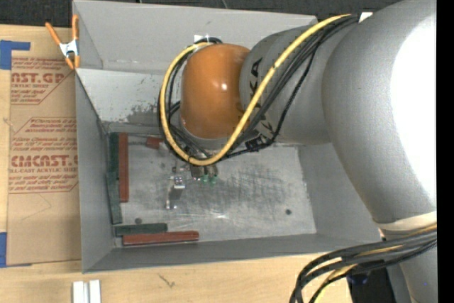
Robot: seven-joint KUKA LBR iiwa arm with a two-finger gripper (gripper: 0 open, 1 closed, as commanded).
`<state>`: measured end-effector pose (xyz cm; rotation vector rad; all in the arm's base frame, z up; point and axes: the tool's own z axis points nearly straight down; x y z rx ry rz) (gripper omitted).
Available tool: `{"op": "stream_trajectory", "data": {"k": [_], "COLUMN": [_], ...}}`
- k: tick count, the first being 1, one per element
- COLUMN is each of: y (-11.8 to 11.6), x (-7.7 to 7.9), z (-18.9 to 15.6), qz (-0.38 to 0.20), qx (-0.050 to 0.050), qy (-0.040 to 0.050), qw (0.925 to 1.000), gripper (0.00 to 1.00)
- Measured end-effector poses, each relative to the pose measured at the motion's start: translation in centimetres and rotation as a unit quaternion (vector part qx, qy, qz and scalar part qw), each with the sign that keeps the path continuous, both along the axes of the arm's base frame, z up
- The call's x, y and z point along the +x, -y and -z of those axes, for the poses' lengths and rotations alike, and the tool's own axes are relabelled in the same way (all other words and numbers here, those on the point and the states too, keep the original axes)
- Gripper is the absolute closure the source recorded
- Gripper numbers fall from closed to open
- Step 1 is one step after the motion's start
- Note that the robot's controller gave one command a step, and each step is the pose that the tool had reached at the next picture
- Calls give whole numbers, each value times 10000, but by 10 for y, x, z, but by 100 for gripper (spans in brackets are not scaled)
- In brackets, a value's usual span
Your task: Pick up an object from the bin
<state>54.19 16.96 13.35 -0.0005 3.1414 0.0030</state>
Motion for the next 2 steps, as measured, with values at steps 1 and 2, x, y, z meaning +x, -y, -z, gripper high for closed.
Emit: {"op": "stream_trajectory", "data": {"k": [1,2], "y": [0,8], "x": [0,-53], "z": [0,31], "qz": [1,-207], "qx": [0,-7], "qy": [0,8], "qw": [10000,9998], "gripper": [0,0]}}
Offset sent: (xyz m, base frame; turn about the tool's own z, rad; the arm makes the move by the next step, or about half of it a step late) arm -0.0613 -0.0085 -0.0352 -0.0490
